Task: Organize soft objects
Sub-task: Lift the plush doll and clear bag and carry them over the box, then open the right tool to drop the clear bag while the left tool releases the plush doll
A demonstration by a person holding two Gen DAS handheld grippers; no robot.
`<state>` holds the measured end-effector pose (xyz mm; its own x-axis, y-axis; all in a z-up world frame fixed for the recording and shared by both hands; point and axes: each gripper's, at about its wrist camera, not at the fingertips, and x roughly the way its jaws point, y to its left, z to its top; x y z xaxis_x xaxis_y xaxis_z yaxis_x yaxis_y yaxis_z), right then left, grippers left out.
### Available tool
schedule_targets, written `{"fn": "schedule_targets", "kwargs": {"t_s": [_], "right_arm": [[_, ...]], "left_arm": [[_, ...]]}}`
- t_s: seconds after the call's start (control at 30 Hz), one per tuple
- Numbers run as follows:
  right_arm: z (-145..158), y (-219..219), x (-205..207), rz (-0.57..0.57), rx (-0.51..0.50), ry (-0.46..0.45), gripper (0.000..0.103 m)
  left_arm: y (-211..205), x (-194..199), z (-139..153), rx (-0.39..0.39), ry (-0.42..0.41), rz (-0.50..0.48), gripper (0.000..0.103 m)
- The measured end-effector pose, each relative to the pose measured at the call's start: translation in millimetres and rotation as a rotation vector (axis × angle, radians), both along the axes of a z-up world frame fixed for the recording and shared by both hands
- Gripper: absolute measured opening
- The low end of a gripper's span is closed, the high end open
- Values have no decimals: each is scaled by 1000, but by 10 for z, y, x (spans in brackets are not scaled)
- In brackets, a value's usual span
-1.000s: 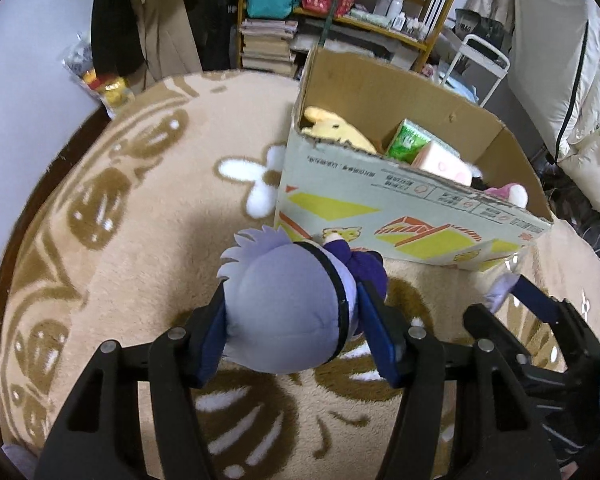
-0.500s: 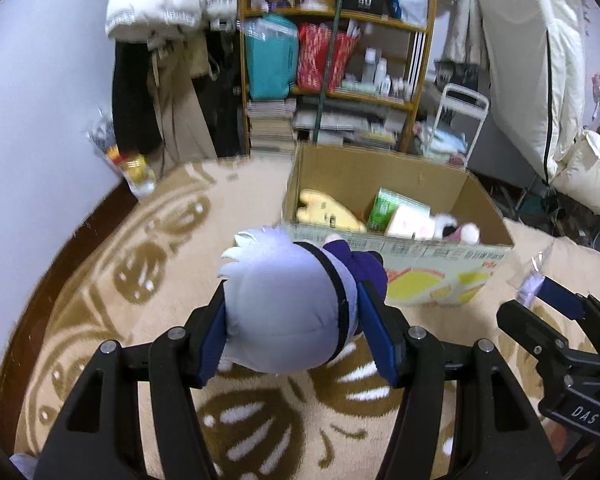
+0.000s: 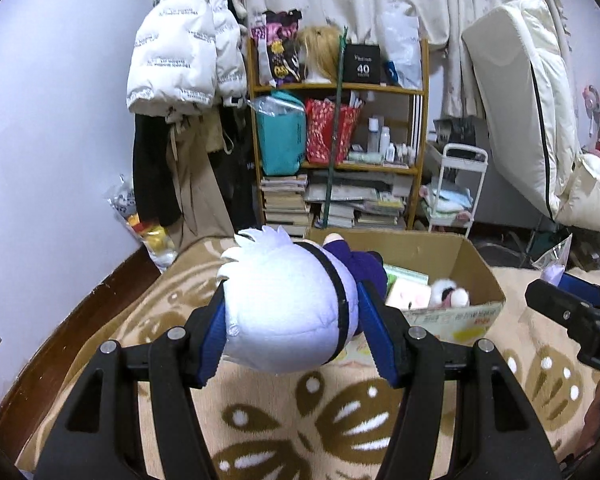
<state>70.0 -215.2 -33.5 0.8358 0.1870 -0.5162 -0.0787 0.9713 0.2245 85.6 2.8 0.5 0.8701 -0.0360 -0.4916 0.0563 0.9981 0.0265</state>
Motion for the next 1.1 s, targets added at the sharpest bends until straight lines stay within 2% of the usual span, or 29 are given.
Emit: {"fn": "schedule_targets", "kwargs": {"t_s": [0.33, 0.6, 0.83, 1.1], "right_arm": [[14, -206, 200, -39, 60, -40, 86], [45, -220, 359, -36, 67, -70, 86], [46, -205, 459, -30, 74, -67, 86], [-26, -114, 661, -9, 48, -64, 86]], "left_arm": [[-169, 162, 80, 43, -90, -32, 60], [-230, 266, 157, 5, -181, -84, 60], [-233, 412, 167, -5, -180, -65, 60], [-329, 588, 8, 11, -126, -85, 61]]}}
